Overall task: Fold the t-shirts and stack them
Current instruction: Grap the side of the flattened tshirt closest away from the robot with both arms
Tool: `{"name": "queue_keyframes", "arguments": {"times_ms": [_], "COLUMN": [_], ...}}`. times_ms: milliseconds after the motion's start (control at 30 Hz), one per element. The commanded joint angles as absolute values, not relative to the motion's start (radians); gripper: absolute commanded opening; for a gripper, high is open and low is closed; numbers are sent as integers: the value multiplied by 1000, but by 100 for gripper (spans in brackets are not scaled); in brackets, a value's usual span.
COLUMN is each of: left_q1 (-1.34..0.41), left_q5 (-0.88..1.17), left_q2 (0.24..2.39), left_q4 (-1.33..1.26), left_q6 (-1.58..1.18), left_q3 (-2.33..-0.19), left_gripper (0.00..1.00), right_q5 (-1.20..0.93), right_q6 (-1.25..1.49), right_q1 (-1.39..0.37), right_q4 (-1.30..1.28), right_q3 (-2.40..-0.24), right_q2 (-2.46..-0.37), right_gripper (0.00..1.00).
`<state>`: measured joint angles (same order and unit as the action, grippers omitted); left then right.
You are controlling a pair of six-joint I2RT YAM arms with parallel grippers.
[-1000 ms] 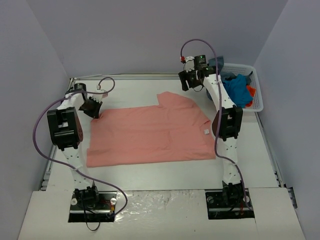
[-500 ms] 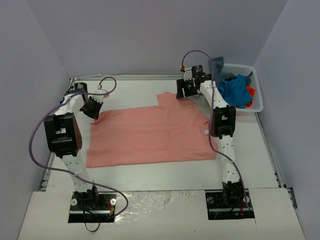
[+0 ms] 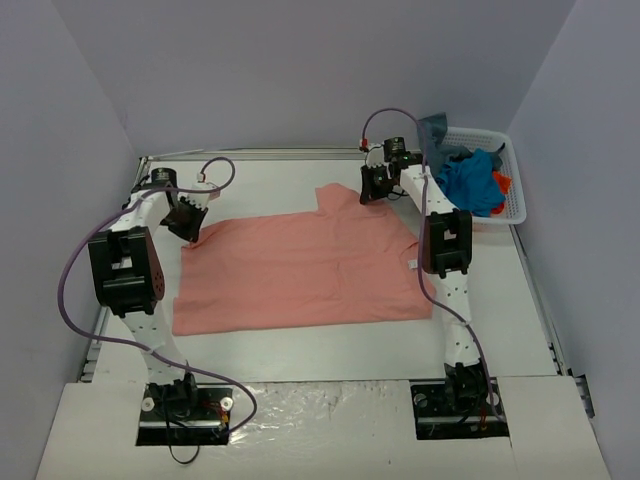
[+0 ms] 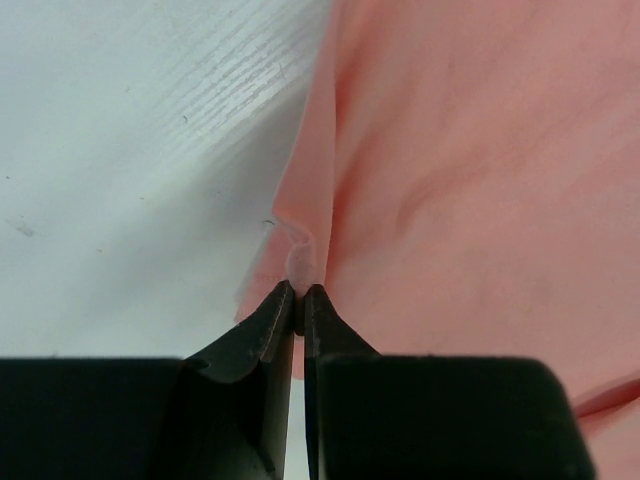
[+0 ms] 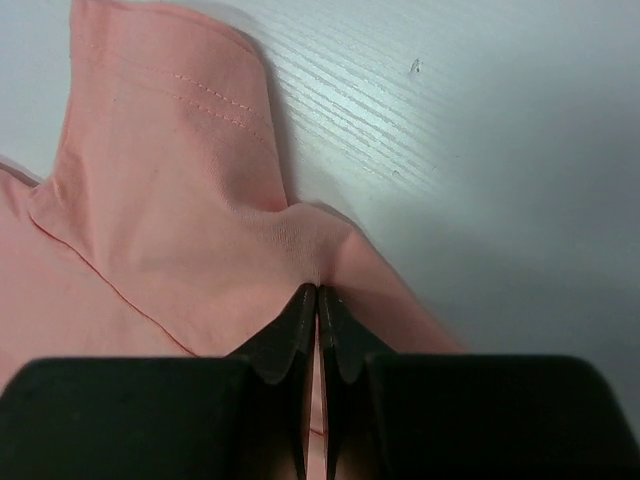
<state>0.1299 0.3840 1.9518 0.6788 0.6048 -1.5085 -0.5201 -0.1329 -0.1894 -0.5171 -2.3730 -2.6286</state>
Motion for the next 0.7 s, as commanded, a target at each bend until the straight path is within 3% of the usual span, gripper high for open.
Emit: {"name": "queue_keyframes", "arguments": {"times_ms": [0, 200, 367, 667], "left_q1": [120, 118, 118, 115], "left_q5": [380, 387, 393, 403], "left_q2": [1898, 1884, 1884, 1873], "left_q4": [693, 667, 661, 657], "left_q6": [595, 581, 577, 575], "left_q3": [-1496, -1468, -1468, -1466], "left_gripper": [2, 2, 2, 2], "right_q5": [-509, -427, -310, -338], "right_q6": [-167, -245, -336, -353], "right_q1": [-187, -225, -320, -408], "right_q4": [-545, -531, -445, -422], "right_q3": [-2341, -2244, -2014, -1763], "right_q2": [-2545, -2432, -2275, -2117], "right_gripper": [0, 0, 0, 0]}}
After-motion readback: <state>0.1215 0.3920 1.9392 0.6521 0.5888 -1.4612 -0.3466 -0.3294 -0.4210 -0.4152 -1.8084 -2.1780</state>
